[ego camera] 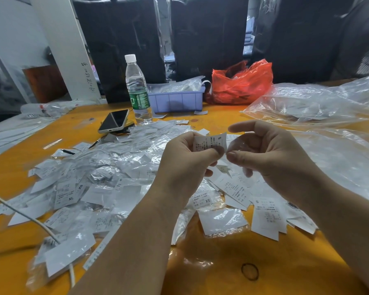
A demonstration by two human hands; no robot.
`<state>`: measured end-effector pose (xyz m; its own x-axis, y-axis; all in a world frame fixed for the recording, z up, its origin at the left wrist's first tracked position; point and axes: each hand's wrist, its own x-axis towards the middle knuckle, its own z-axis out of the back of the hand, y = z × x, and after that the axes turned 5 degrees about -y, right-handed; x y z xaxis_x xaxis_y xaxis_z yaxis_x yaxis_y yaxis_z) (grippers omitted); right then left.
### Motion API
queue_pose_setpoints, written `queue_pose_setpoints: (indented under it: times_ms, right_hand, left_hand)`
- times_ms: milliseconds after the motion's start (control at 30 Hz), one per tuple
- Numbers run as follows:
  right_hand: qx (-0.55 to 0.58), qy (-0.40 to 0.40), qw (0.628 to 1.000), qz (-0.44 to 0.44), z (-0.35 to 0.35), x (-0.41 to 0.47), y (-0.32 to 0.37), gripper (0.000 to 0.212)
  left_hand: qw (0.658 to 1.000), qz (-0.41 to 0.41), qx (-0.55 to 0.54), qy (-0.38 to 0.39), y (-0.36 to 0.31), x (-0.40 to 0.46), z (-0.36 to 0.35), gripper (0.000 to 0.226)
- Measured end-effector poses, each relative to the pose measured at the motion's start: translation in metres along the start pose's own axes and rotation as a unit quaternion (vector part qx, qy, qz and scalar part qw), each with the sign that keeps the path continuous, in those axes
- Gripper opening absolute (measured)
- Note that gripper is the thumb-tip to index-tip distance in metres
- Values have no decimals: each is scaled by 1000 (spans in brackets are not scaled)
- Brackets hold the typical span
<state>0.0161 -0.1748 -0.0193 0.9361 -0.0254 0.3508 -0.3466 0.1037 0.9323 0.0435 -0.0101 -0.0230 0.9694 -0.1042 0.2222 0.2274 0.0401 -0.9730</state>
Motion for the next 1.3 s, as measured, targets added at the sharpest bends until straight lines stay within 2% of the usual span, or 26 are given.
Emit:
queue_pose_setpoints:
  times_ms: [300,533,733,833,900,1000,1133,1300]
  right_hand:
    - [-7,-24,1000,11,1,1,0,33]
    - [-10,-27,1000,8,2,1,-1,35]
    - [-1,-33,999,15,1,0,1,37]
    - [2,-28,999,19,1,-1,3,44]
    - [-3,-23,999,22,1,-1,4,48]
    - [9,-27,999,26,0,-1,3,49]
    - [7,-37,999,39,-1,-2,3,46]
    - [-1,-45,998,41,0,-1,3,42]
  left_hand:
    - [999,5,-2,41,-2,2,5,12]
    - [999,5,5,52,-1,3,6,12]
    - [996,45,-8,75,-3,1,6,20]
    - [995,57,-26,82,-4,0,5,27]
    - [994,65,-41,81,-5,0,5,21]
    - [997,43,-36,60,-3,-1,2,9]
    - [999,0,-10,33,0,-2,1,11]
    - [996,12,-1,87,-3,-1,3,13]
